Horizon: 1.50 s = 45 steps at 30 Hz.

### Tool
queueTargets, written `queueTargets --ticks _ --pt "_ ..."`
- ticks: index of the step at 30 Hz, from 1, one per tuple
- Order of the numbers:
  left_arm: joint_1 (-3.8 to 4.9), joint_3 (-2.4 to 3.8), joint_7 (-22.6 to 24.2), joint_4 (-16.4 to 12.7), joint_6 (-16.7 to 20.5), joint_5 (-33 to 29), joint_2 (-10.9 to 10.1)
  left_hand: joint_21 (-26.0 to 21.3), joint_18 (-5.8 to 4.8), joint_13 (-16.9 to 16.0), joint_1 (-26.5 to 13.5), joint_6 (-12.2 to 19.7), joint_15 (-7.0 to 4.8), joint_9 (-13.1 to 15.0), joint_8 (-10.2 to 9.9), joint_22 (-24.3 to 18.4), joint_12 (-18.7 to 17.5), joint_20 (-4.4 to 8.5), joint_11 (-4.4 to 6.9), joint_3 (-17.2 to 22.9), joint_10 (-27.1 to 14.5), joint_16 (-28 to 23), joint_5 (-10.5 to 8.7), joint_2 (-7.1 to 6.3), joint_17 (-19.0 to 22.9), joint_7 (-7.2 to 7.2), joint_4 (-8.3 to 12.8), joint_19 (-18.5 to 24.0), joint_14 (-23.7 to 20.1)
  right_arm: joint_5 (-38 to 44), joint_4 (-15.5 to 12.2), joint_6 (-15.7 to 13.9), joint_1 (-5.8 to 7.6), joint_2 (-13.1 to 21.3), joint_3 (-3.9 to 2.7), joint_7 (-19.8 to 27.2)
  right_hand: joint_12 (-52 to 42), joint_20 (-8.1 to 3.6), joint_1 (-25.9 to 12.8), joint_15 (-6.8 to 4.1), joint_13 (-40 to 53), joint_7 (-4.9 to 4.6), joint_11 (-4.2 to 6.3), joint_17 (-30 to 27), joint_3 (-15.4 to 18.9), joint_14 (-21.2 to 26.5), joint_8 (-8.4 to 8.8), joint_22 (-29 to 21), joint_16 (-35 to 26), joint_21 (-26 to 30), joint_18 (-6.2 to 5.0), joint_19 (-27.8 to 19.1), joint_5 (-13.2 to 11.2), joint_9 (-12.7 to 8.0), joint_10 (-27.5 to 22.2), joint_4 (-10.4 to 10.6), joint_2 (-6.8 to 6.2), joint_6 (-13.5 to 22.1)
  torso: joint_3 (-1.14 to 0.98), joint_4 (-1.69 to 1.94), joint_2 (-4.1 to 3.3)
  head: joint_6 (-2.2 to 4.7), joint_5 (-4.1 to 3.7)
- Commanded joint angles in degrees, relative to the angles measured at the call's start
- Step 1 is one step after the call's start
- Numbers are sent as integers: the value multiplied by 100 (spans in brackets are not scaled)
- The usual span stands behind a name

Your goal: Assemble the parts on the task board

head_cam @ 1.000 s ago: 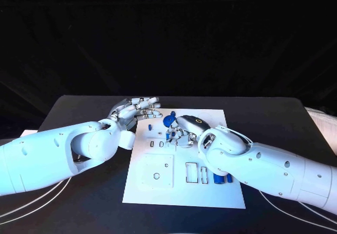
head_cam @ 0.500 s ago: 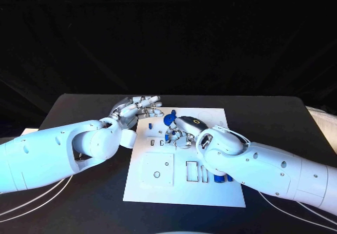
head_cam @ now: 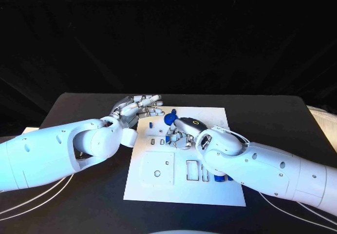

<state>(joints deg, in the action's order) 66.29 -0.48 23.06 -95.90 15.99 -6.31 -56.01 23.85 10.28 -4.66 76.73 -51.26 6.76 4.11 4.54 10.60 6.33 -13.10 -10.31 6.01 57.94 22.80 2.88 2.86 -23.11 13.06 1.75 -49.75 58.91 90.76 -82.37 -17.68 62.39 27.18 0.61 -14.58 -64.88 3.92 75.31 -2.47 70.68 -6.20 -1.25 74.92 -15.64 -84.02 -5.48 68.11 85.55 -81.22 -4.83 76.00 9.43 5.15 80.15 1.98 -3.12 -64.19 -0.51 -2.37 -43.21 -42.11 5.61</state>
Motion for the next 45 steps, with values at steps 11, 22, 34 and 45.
queueTargets --ticks 11,22,34,45 --pt "5 4 31 -12 -133 -25 18 -24 14 6 -17 29 0 6 -27 -5 23 3 19 -9 -13 -19 9 50 -1 52 33 43 -41 164 9 296 -45 12 24 -4 65 26 -97 25 -32 -45 -44 618 75 -411 71 -48 -70 57 27 -70 -8 -15 -77 7 -121 99 0 -1 4 -17 4" --pt "5 4 27 -11 -137 -25 16 -24 14 6 -17 29 0 6 -27 -5 23 3 19 -9 -13 -19 9 50 -1 52 33 43 -41 178 -3 273 -54 35 26 -9 121 43 -133 43 -66 -72 -65 579 110 -403 119 -80 -96 76 21 -93 -4 -28 -110 10 -165 160 0 -1 0 -19 -8" --pt "4 4 23 -6 -141 -25 22 -24 14 6 -17 29 0 6 -27 -5 23 3 19 -9 -13 -19 9 50 -1 52 33 43 -41 177 2 116 -55 21 27 -48 339 113 -268 119 -212 -168 -156 477 275 -379 200 -196 -170 146 -2 -171 -135 -94 -237 78 -253 513 1 -1 2 -20 -24" --pt "4 3 18 3 -141 -25 29 -24 14 6 -17 29 0 6 -27 -5 23 3 19 -9 -13 -19 9 50 -1 52 33 43 -41 158 -20 -72 -55 30 28 -53 733 169 -349 177 -519 -241 -225 371 539 -355 201 -315 -248 220 -26 -246 -191 -122 -455 194 -283 912 -1 -2 3 -21 -44"
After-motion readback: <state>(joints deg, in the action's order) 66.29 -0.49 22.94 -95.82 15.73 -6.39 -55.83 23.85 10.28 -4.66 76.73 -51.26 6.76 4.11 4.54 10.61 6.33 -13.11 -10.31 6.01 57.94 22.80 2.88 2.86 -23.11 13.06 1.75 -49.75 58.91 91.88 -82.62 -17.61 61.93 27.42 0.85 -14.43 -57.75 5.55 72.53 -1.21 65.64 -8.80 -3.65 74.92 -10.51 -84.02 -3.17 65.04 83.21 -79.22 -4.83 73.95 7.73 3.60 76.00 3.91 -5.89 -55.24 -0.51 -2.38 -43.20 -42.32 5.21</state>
